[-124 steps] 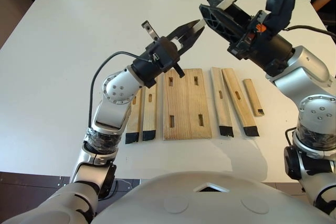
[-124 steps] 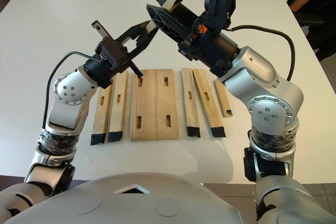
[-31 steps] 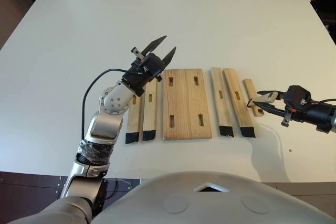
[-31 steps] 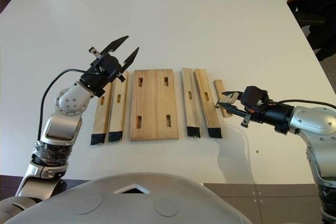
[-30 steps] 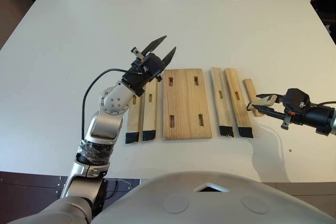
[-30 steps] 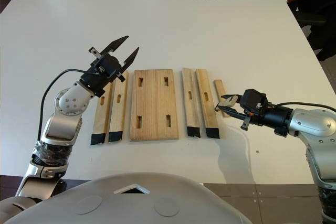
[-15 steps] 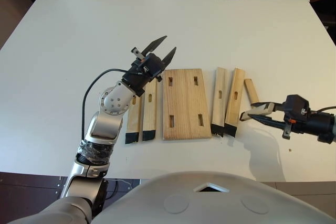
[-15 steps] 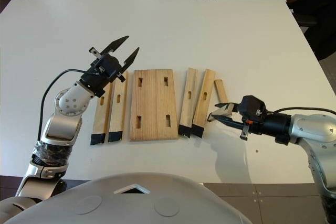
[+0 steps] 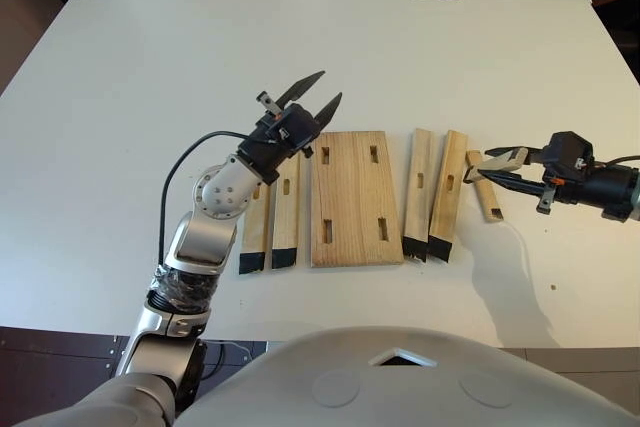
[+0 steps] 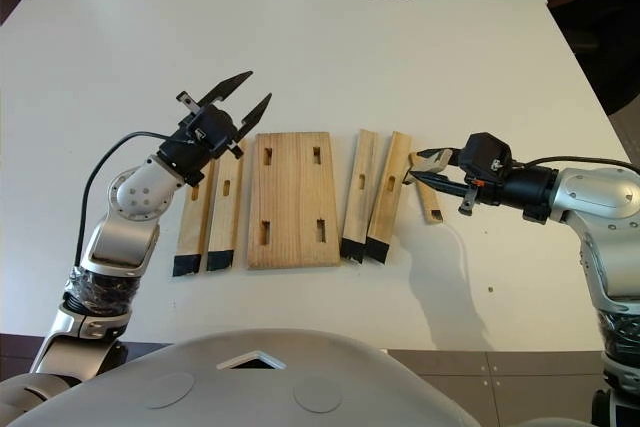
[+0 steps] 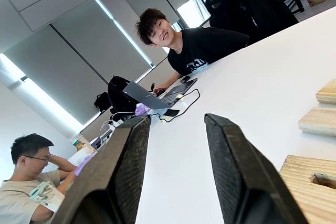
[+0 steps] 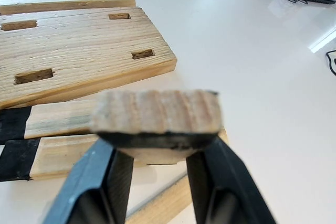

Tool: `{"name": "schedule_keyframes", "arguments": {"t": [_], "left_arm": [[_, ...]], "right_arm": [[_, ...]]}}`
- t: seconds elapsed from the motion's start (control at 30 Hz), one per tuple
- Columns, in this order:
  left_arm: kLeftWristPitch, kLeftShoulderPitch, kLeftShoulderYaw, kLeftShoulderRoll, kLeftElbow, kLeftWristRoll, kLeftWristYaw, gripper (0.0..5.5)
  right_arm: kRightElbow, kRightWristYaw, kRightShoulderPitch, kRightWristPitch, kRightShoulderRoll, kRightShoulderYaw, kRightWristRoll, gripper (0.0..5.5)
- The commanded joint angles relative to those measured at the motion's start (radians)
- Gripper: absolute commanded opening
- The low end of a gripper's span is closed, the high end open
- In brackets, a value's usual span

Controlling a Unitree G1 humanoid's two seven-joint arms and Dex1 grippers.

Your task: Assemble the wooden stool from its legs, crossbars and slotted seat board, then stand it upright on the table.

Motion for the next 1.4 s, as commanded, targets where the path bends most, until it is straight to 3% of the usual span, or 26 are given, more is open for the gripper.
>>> {"name": "schedule_keyframes", "arguments": {"t": [0.03,0.53,0.77,1.1,1.4], "left_arm": [[0.010,-0.015,-0.006,0.009,-0.004,-0.003,-0.021,1.88],[0.010,-0.031,-0.013,0.011,0.001,-0.014,-0.056,1.88],[0.010,-0.030,-0.022,0.004,0.002,-0.010,-0.060,1.88],[0.014,-0.024,-0.039,-0.004,-0.001,0.000,-0.055,1.88],[0.011,-0.028,-0.049,-0.003,0.005,-0.004,-0.064,1.88]], "right_arm": [[0.007,0.011,-0.026,-0.013,0.010,0.041,-0.010,1.30],[0.065,0.002,-0.035,-0.041,0.038,0.110,-0.046,1.30],[0.151,0.078,-0.076,-0.049,0.015,0.183,-0.058,1.30],[0.153,0.248,-0.193,0.086,-0.092,0.240,0.007,1.30],[0.208,0.228,-0.143,0.038,-0.053,0.330,-0.057,1.30]]}}
